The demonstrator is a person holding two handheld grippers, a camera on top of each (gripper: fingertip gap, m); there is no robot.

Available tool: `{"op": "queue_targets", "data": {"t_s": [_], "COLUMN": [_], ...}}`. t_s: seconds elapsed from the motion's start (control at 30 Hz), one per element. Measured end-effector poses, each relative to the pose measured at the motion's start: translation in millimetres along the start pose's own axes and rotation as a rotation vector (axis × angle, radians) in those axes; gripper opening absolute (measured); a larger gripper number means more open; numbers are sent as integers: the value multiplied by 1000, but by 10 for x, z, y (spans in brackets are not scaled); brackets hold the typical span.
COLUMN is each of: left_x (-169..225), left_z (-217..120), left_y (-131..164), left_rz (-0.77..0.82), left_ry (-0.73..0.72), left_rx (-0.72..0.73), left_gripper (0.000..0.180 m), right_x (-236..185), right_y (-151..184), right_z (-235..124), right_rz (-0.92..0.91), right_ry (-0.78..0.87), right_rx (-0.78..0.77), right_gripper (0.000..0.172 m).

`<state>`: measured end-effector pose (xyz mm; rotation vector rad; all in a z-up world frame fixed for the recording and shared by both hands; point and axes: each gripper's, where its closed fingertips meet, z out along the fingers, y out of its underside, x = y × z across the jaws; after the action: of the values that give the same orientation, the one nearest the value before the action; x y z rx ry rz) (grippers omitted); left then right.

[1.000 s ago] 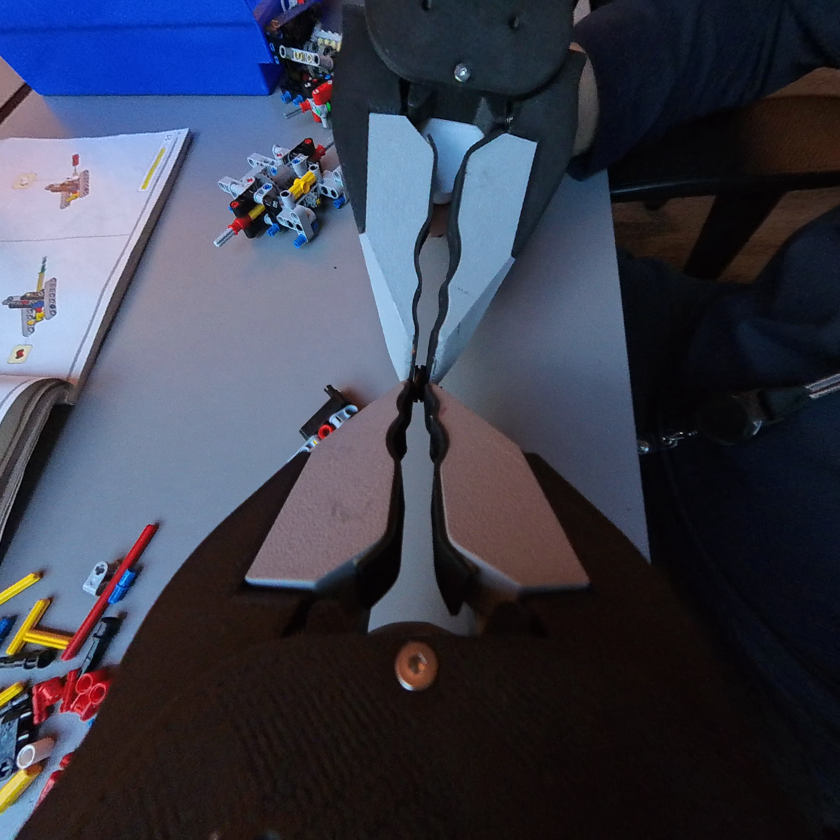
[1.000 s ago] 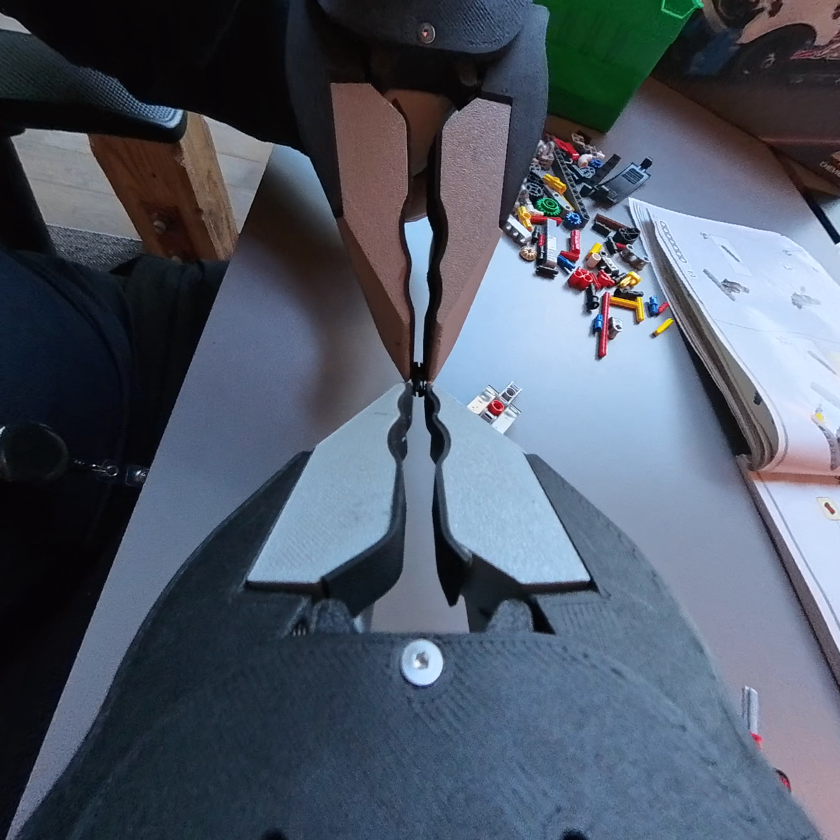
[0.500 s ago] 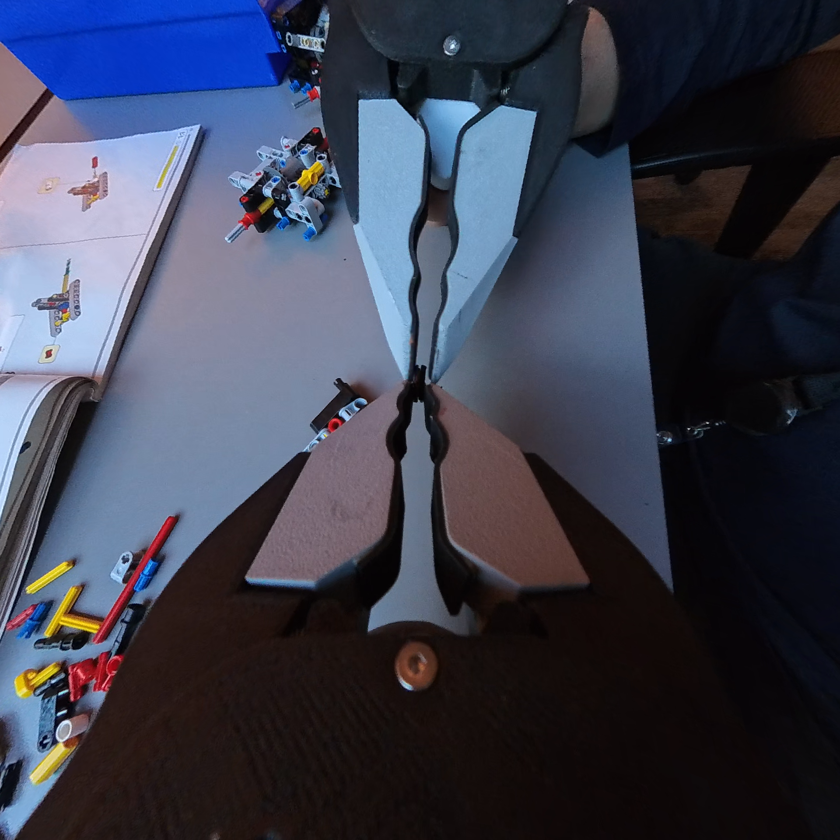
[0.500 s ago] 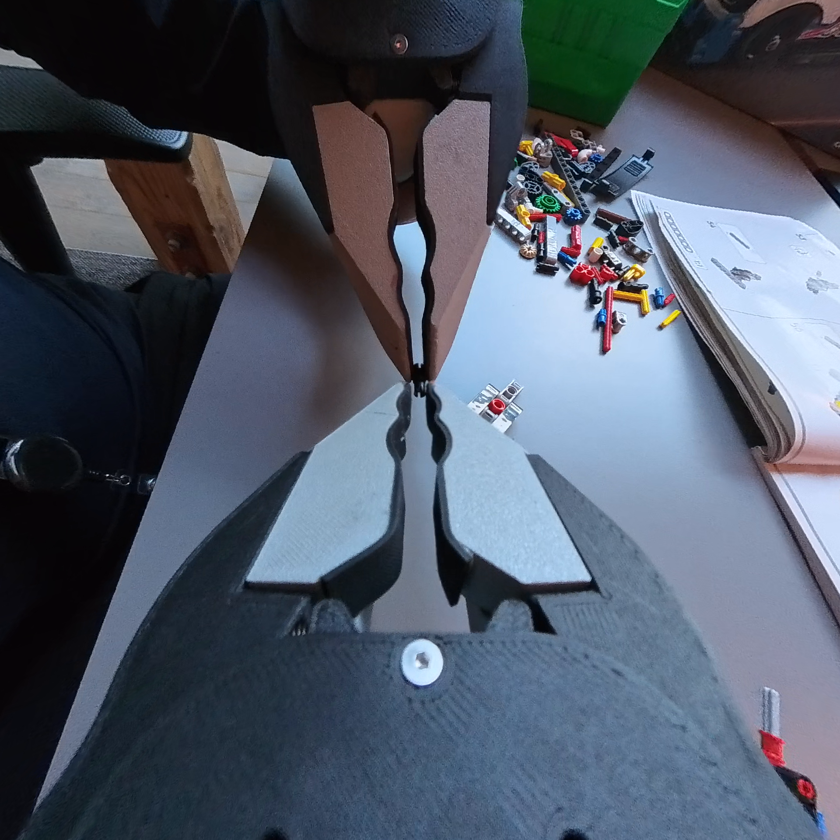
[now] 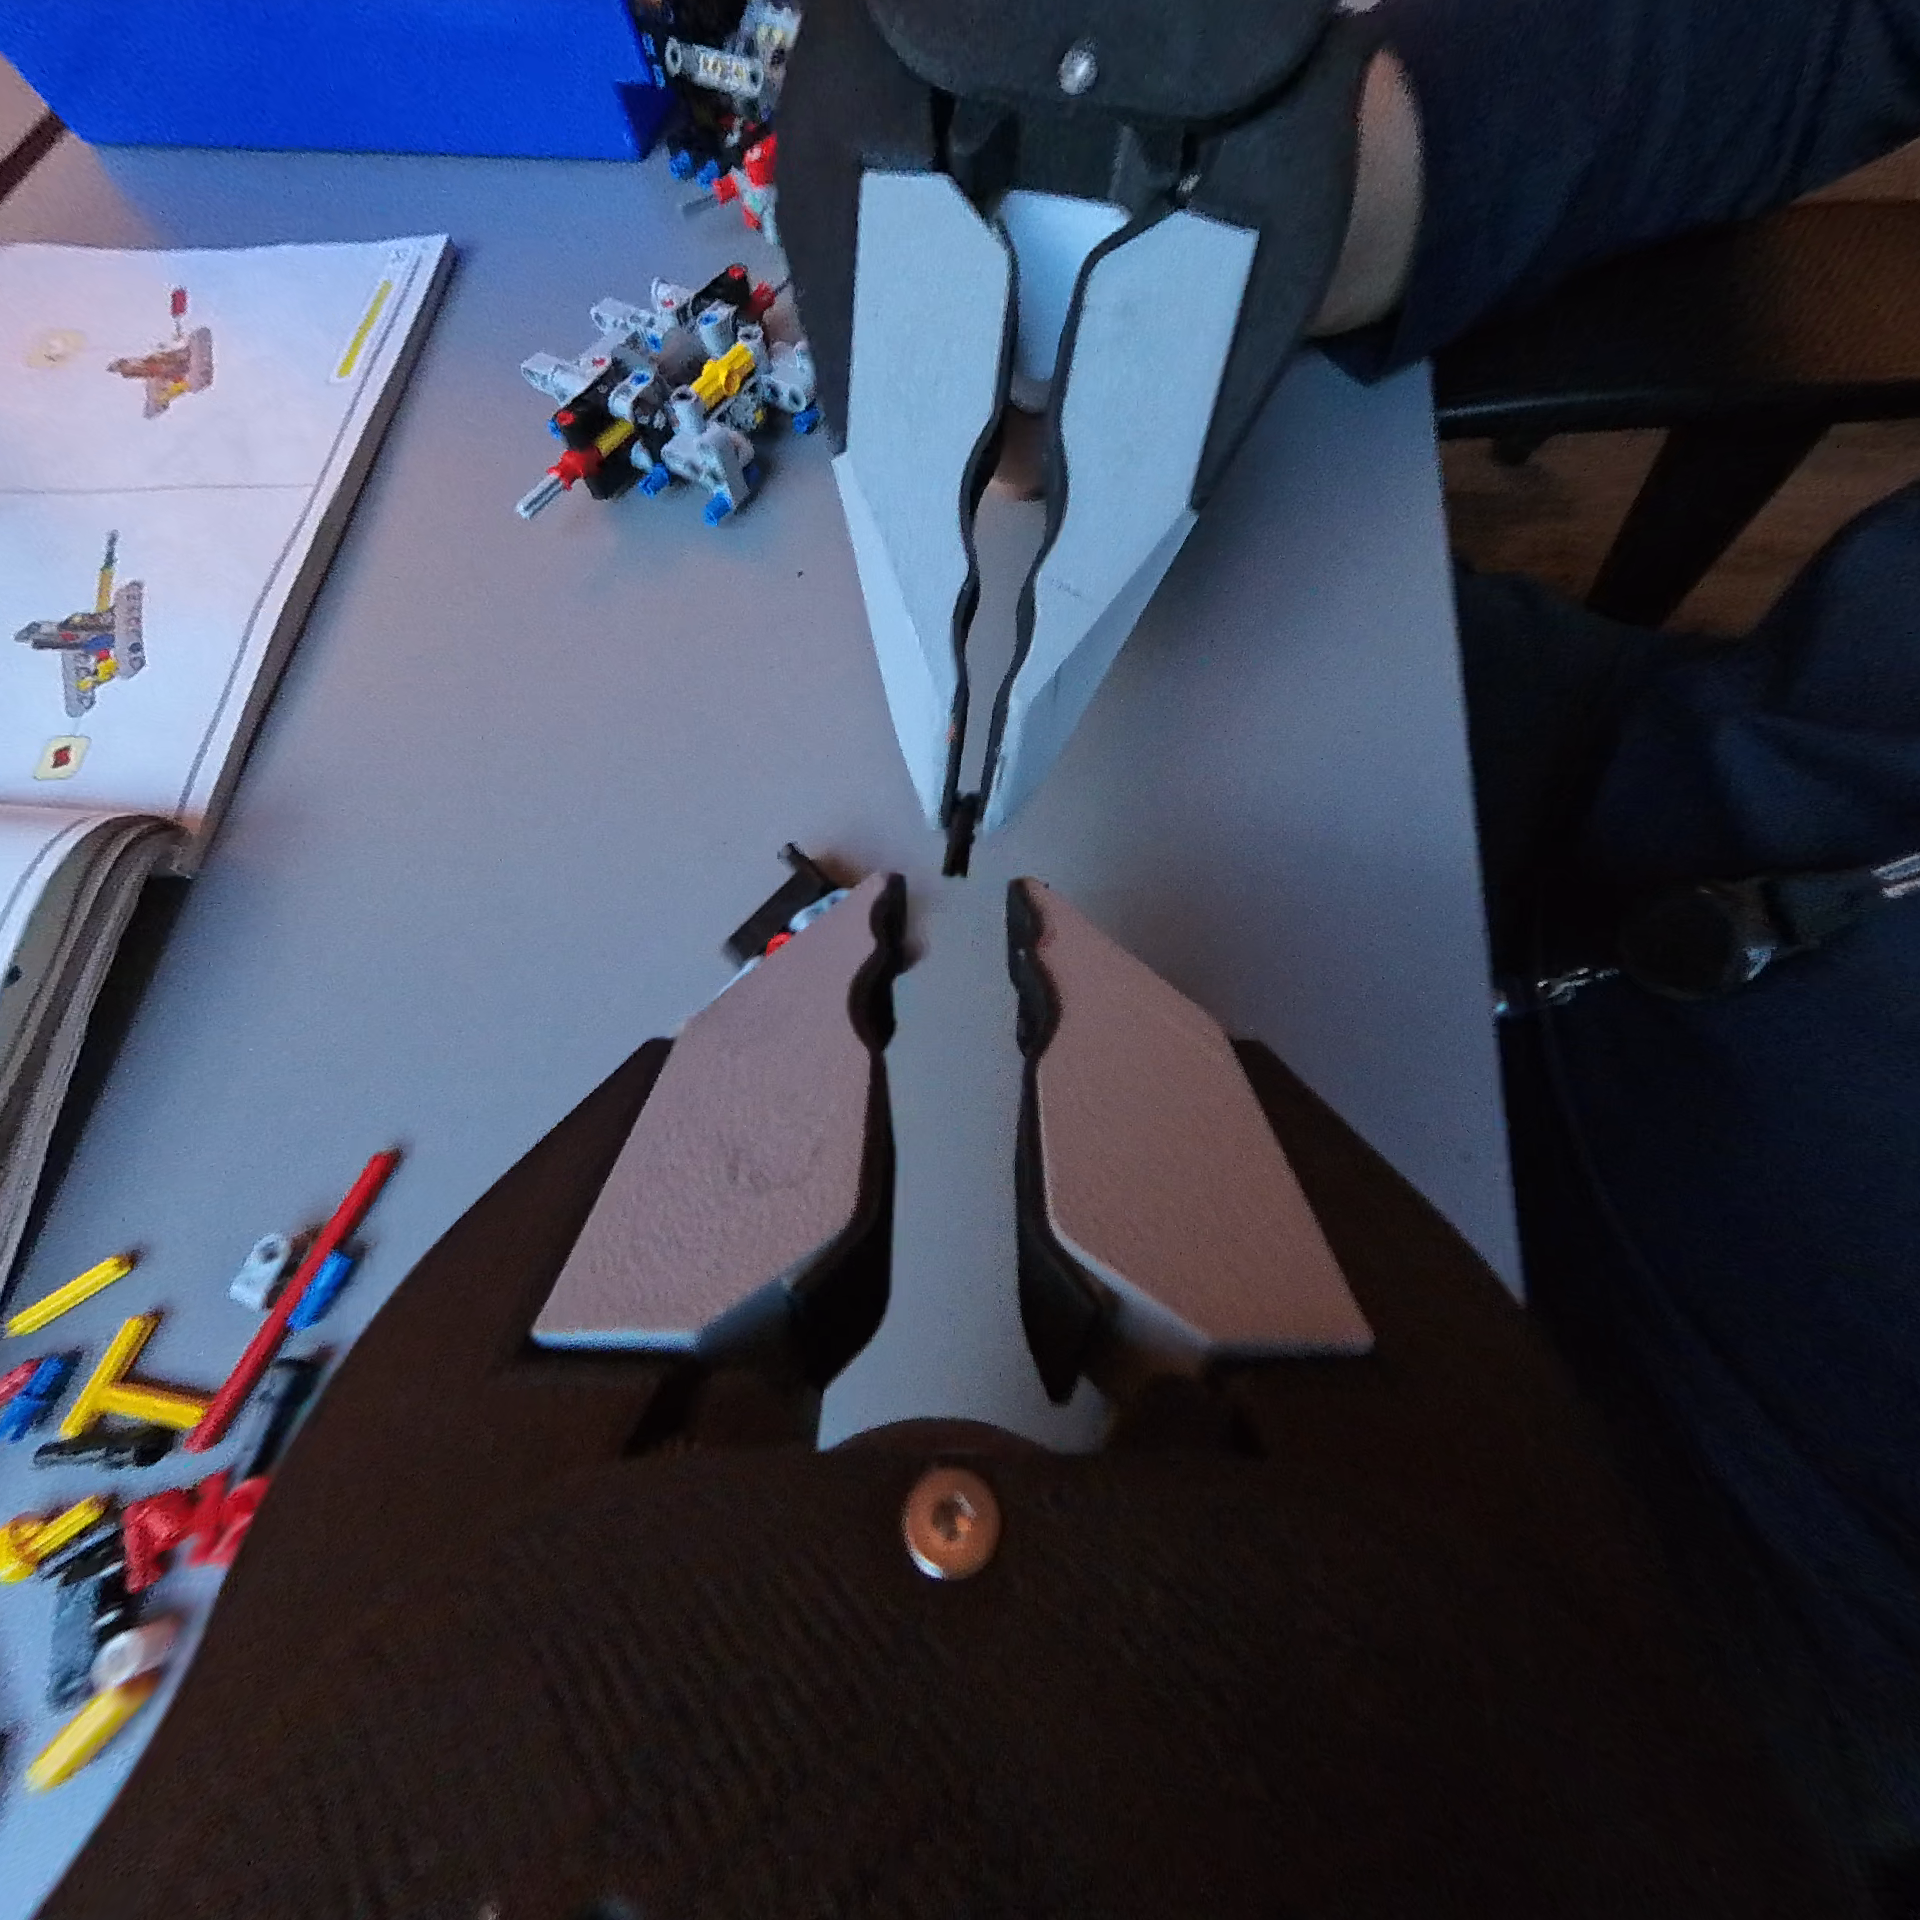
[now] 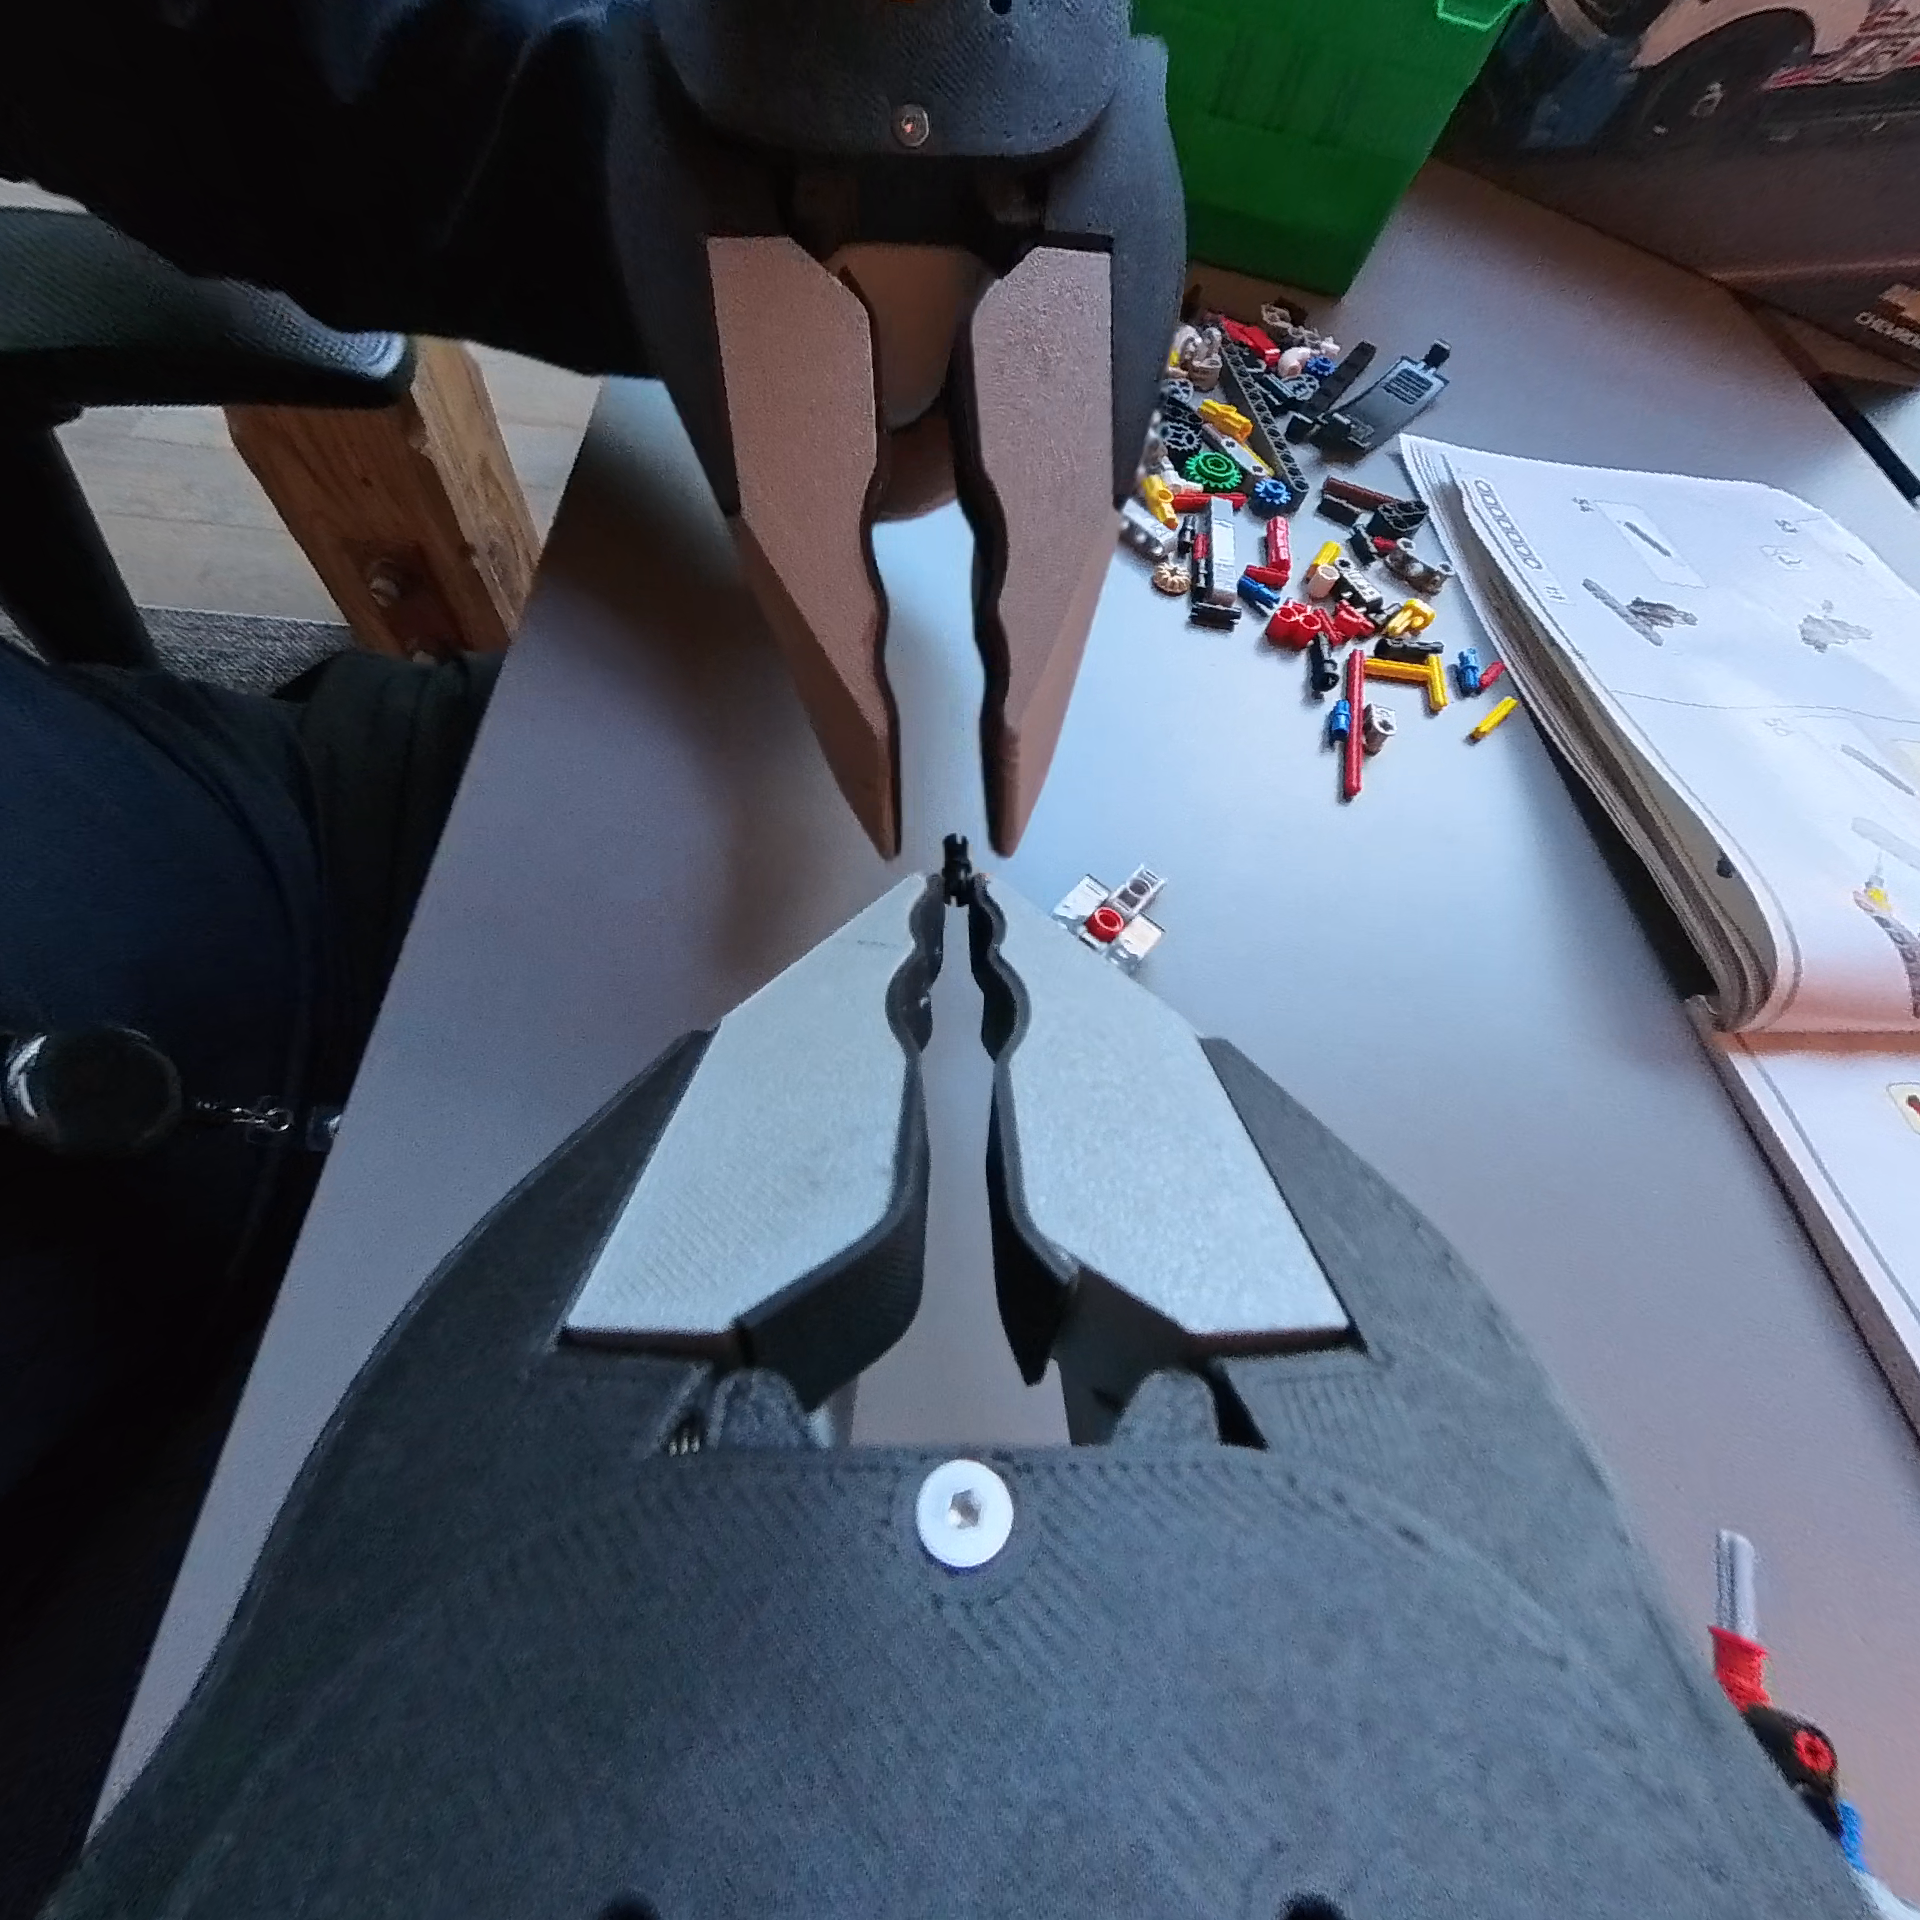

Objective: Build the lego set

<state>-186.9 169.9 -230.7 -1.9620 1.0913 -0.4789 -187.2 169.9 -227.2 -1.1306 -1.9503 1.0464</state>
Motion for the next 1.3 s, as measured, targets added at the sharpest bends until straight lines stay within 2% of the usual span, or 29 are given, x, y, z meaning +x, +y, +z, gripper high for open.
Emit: {"op": "queue_targets", "data": {"t_s": [0.2, 0.5, 0.6, 0.73, 0.83, 0.9, 0.97, 1.03, 1.1, 1.2, 1.3], "left_x": [-343, -419, -326, 162, 324, 366, 190, -96, -235, -294, -183], "left_z": [-9, 105, 95, 52, 52, -2, -32, -8, 52, 190, 311], "left_y": [244, 458, 444, 397, 338, 215, 117, 128, 150, 133, 96], "left_rz": [-14, -31, -64, -127, -127, -145, -152, -124, -32, 110, 167], "left_ry": [52, 219, 229, 356, 357, 390, 321, 188, 128, 131, 245], "left_rx": [-204, -321, -296, -234, -168, -93, -44, -83, -154, -223, -260], "left_gripper": [36, 47, 43, 32, 31, 28, 28, 38, 49, 63, 58], "right_x": [114, 197, 241, 274, 282, 258, 209, 153, 98, 71, 111], "right_y": [127, 228, 308, 375, 401, 424, 446, 467, 491, 525, 535], "right_z": [17, -68, -112, -152, -182, -199, -204, -188, -165, -152, -178], "right_rz": [75, 111, 106, 131, 140, 146, 153, 172, 194, 210, 216], "right_ry": [22, 21, 44, 49, 50, 37, 15, -9, -31, -41, -29], "right_rx": [-59, -95, -130, -151, -158, -164, -168, -173, -189, -213, -213], "right_gripper": [1, 1, 1, 1, 1, 1, 1, 1, 1, 1, 1]}}
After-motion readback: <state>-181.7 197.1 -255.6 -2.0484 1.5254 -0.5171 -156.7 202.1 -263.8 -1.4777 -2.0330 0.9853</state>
